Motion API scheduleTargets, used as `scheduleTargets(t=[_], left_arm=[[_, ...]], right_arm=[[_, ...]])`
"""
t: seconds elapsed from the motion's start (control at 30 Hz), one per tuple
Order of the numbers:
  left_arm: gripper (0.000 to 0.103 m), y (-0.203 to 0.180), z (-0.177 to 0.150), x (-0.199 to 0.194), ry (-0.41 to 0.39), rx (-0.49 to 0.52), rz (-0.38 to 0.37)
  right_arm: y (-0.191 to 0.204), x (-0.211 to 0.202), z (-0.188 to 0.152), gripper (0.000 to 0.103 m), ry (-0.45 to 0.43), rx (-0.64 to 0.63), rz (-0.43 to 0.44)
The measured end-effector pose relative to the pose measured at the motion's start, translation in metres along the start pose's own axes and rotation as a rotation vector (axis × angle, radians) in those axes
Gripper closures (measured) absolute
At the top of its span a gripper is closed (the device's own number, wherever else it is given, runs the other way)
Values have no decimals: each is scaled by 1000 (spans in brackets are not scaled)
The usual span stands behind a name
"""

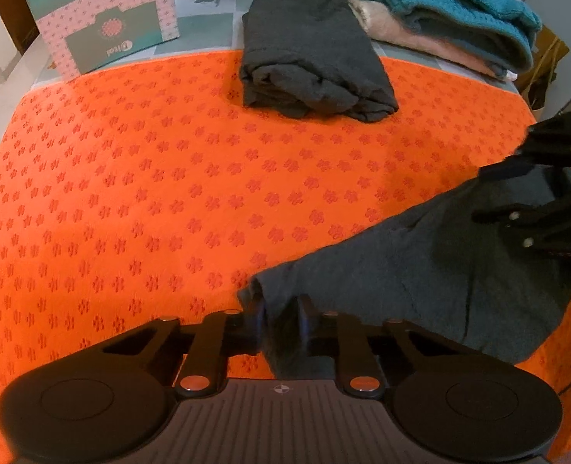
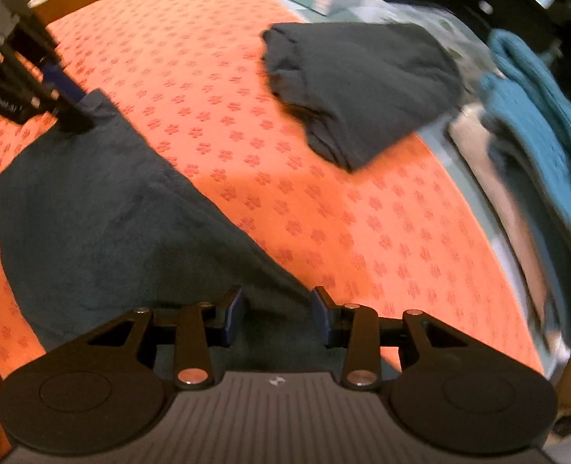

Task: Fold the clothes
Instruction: 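Grasp the garment edge with the left tool while the right tool grasps another edge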

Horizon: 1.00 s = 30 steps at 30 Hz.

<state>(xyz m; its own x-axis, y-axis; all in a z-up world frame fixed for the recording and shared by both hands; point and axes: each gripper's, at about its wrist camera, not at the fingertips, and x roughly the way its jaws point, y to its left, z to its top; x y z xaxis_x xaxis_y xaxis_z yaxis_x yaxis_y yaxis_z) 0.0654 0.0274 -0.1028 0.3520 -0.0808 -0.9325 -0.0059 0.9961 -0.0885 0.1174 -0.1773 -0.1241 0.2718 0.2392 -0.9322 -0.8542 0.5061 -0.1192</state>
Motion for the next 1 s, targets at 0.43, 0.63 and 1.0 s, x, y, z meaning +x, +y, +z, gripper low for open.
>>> scheduleTargets(t=[0.43, 0.63, 1.0], left_arm=[[97, -17, -18, -61, -119, 71, -182], [98, -31, -31, -87, -143, 150, -220], [98, -23, -57, -101, -151, 114, -238]], right_arm=[[56, -21, 40, 60, -105, -119, 117], [81, -23, 53, 60, -121, -189, 145], [119, -68, 32, 96, -81, -158, 135]])
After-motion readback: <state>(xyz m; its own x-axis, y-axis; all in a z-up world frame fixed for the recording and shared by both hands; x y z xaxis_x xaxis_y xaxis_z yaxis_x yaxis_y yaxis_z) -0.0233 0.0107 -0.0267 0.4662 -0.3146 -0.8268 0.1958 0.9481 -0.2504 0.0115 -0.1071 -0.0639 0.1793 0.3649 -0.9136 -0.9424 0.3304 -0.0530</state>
